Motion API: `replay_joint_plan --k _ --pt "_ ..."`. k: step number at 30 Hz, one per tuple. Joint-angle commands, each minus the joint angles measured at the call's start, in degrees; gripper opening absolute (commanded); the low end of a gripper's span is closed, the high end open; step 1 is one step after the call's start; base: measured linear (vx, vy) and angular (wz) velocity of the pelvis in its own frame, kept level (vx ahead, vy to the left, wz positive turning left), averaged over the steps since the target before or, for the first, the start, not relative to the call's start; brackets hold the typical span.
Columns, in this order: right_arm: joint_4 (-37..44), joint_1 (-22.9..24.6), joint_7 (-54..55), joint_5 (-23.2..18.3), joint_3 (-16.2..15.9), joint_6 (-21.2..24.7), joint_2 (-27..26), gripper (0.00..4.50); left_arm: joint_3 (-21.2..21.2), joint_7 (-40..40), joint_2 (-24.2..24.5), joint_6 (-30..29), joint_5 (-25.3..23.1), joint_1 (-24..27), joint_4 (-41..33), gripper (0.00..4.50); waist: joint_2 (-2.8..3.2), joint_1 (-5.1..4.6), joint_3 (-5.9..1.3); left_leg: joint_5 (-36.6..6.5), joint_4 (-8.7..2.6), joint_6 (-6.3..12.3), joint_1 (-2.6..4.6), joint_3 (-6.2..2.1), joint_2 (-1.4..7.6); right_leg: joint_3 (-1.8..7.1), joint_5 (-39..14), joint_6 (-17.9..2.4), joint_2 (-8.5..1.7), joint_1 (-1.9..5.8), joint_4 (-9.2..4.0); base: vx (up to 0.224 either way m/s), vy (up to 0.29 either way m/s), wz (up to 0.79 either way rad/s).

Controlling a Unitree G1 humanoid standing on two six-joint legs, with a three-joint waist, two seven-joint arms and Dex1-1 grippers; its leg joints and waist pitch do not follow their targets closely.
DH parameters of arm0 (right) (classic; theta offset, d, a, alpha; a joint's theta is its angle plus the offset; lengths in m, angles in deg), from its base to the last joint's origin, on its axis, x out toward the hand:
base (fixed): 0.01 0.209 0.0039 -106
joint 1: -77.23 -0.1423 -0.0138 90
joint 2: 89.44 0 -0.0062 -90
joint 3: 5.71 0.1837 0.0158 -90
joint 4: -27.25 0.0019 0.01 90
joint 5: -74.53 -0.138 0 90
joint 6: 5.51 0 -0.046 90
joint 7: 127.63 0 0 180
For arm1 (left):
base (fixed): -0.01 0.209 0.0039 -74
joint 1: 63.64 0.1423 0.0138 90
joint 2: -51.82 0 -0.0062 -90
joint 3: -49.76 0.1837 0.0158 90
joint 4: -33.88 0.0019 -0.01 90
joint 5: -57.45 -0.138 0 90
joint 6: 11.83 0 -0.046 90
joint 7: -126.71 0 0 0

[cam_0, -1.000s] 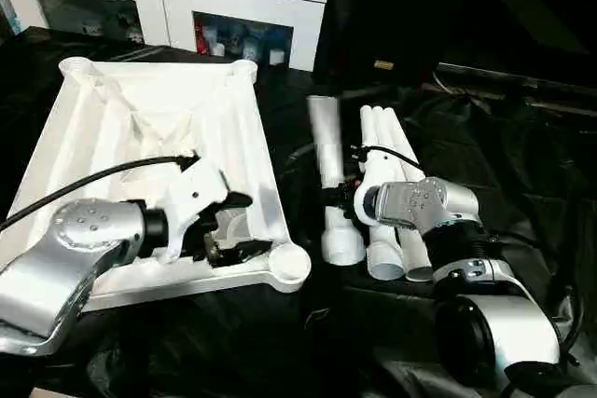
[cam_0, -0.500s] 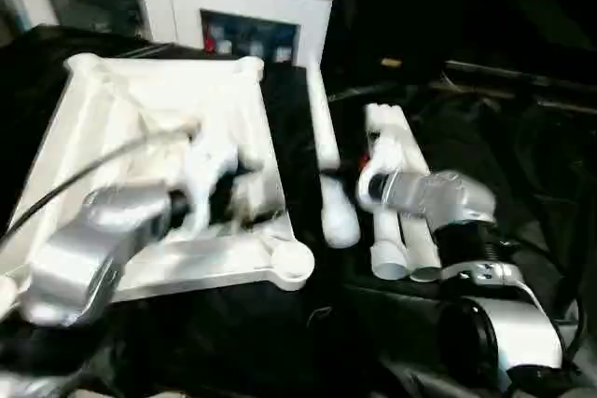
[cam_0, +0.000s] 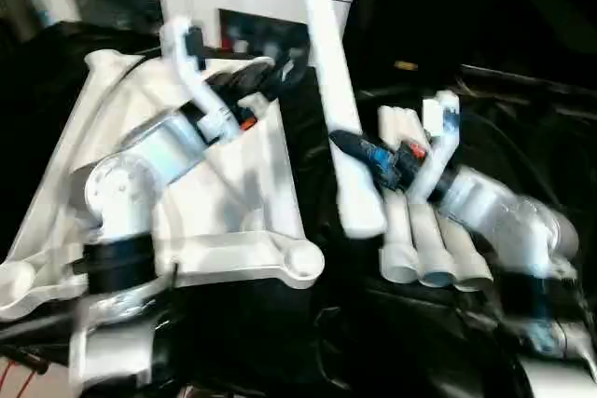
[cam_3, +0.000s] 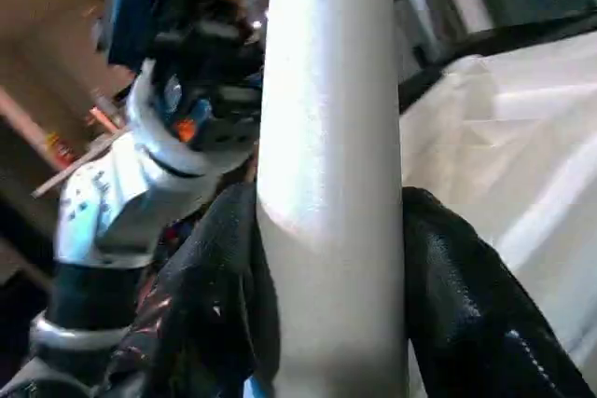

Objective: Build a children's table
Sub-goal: Pick table leg

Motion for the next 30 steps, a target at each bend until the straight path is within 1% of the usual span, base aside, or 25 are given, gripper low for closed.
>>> replay_joint_plan --k 1,2,3,6,7,9,10,11,13,14,16,17,19,23,25,26,28,29,30 --pt "1.62 0.03 -0.58 -1.16 0.35 0.24 1.06 1.81 1.86 -0.16 -0.29 -1.34 0.59 -0.49 -0.16 4.5 1.16 0.19 -4.31 -2.96 -4.2 0.65 0.15 -1.19 3.17 3.51 -14.6 -7.67 -6.17 3.35 -5.2 0.0 0.0 0.0" --pt "1.73 0.11 -0.59 -1.32 0.24 0.23 1.11 1.81 2.58 -0.12 -0.25 -1.41 0.46 -0.37 -0.13 4.5 0.99 0.25 -4.36 -2.86 -4.21 0.49 0.17 -1.25 3.16 3.5 -14.7 -7.35 -6.1 3.39 -5.1 0.0 0.0 0.0" --pt "1.88 0.14 -0.56 -1.54 0.21 0.31 1.1 1.81 3.2 -0.08 -0.27 -1.24 0.2 -0.19 -0.04 4.5 1.01 0.23 -4.31 -2.87 -4.27 0.47 0.13 -1.28 3.16 3.48 -14.83 -7.2 -6.08 3.38 -5.14 0.0 0.0 0.0" --pt "3.12 0.71 -0.44 -2.42 0.04 0.97 1.2 1.81 2.86 1.61 -0.8 -1.78 0.79 -0.51 0.69 4.5 0.98 0.2 -4.31 -2.85 -4.25 0.4 0.1 -1.33 3.19 3.45 -14.59 -6.75 -6.01 3.42 -5.12 0.0 0.0 0.0" --pt "3.61 0.94 -0.32 -2.5 -0.35 1.21 1.35 1.81 2.09 1.84 -1.32 -2.07 1.69 -0.83 0.78 4.5 1.3 0.15 -4.37 -2.72 -4.26 0.29 0.12 -1.39 3.19 3.42 -13.84 -6.89 -5.94 3.42 -5.12 0.0 0.0 0.0" --pt "3.86 1.11 -0.09 -2.25 -1.18 1.64 1.68 1.81 1.68 1.21 -1.84 -1.84 2.73 -0.96 0.41 4.5 1.28 0.22 -4.41 -2.51 -4.24 0.27 0.06 -1.37 3.2 3.43 -12.87 -7.55 -6.11 3.52 -5.05 0.0 0.0 0.0" --pt "3.8 1.1 0.02 -2.1 -1.46 1.91 1.78 1.81 1.54 1.23 -1.97 -2.08 3.02 -0.98 0.46 4.5 1.17 0.17 -4.35 -2.75 -4.26 0.22 0.11 -1.33 3.2 3.4 -12.96 -7.71 -6.0 3.45 -5.13 0.0 0.0 0.0" --pt "3.75 1.11 0.16 -2.04 -1.68 2.05 1.88 1.81 1.56 1.27 -1.94 -2.26 3.15 -0.99 0.49 4.5 1.12 0.22 -4.4 -2.63 -4.21 0.27 0.04 -1.32 3.13 3.45 -12.91 -7.67 -6.08 3.56 -5.09 0.0 0.0 0.0" --pt "3.72 1.15 0.28 -1.88 -2.21 1.92 2.04 1.81 1.97 1.02 -1.71 -2.69 3.47 -0.81 0.2 4.5 1.15 0.25 -4.36 -2.65 -4.24 0.27 0.01 -1.35 3.16 3.42 -13.27 -7.49 -6.11 3.55 -5.11 0.0 0.0 0.0" --pt "3.66 1.13 0.3 -1.88 -2.37 1.75 2.1 1.81 2.21 0.71 -1.62 -2.74 3.72 -0.64 -0.08 4.32 1.22 0.23 -4.35 -2.7 -4.29 0.23 0.07 -1.37 3.22 3.41 -13.4 -7.36 -6.07 3.49 -5.11 0.0 0.0 0.0" --pt "3.62 1.09 0.36 -1.96 -2.46 1.55 2.17 1.81 2.31 0.71 -1.57 -3.03 4.07 -0.53 -0.29 4.32 1.18 0.22 -4.31 -2.83 -4.31 0.14 0.09 -1.37 3.26 3.43 -13.44 -7.31 -6.12 3.46 -5.13 0.0 0.0 0.0" --pt "3.61 1.01 0.5 -2.14 -2.49 1.41 2.21 1.81 2.77 1.06 -1.21 -3.41 3.98 -0.39 -0.48 4.32 1.27 0.26 -4.34 -2.88 -4.34 0.0 0.07 -1.4 3.27 3.42 -13.45 -7.34 -6.15 3.51 -5.12 0.0 0.0 0.0" --pt "3.61 0.9 0.66 -2.17 -2.5 1.18 2.13 1.81 2.87 2.01 -1.18 -3.46 3.54 -0.33 -0.14 4.03 1.23 0.21 -4.33 -2.82 -4.34 0.0 0.09 -1.39 3.29 3.43 -12.97 -7.34 -6.08 3.46 -5.07 0.0 0.0 0.0" --pt "3.22 0.53 1.29 -2.29 -2.57 0.65 2.05 1.81 2.65 2.99 -1.19 -3.18 3.29 -0.4 0.86 3.84 1.24 0.19 -4.31 -2.82 -4.34 0.0 0.05 -1.37 3.24 3.44 -13.03 -7.22 -6.12 3.53 -5.16 0.0 0.0 0.0" --pt "3.12 0.4 1.53 -2.3 -2.56 0.49 2.02 1.81 2.94 2.88 -1.06 -3.19 3.17 -0.18 0.69 3.59 1.26 0.2 -4.31 -2.78 -4.36 -0.07 0.09 -1.39 3.3 3.45 -12.97 -7.21 -6.11 3.48 -5.13 0.0 0.0 0.0" --pt "3.06 0.32 1.65 -2.27 -2.58 0.41 1.98 1.81 3.08 2.78 -0.95 -3.18 3.1 -0.08 0.62 3.52 1.59 0.12 -4.34 -3.08 -4.38 -0.22 0.19 -1.42 3.36 3.44 -12.86 -7.24 -6.11 3.43 -5.18 0.0 0.0 0.0" --pt "3.01 0.16 2.02 -2.2 -2.51 0.25 1.88 1.81 3.45 2.95 -1.01 -2.97 3.09 0.29 0.52 3.39 1.5 0.14 -4.33 -3.03 -4.4 -0.26 0.18 -1.41 3.32 3.44 -12.6 -7.32 -6.08 3.47 -5.13 0.0 0.0 0.0" --pt "3.0 0.1 2.18 -2.17 -2.48 0.18 1.83 1.81 3.52 2.88 -1.18 -2.6 3.16 0.44 0.51 3.27 1.73 0.12 -4.32 -2.86 -4.39 -0.33 0.08 -1.43 3.29 3.46 -12.12 -7.5 -6.06 3.53 -5.04 0.0 0.0 0.0" --pt "3.0 0.09 2.23 -2.15 -2.47 0.15 1.81 1.81 3.52 2.84 -1.25 -2.46 3.21 0.48 0.5 3.09 1.64 0.08 -4.35 -2.93 -4.4 -0.34 0.14 -1.43 3.34 3.44 -12.04 -7.54 -6.08 3.53 -5.09 0.0 0.0 0.0"
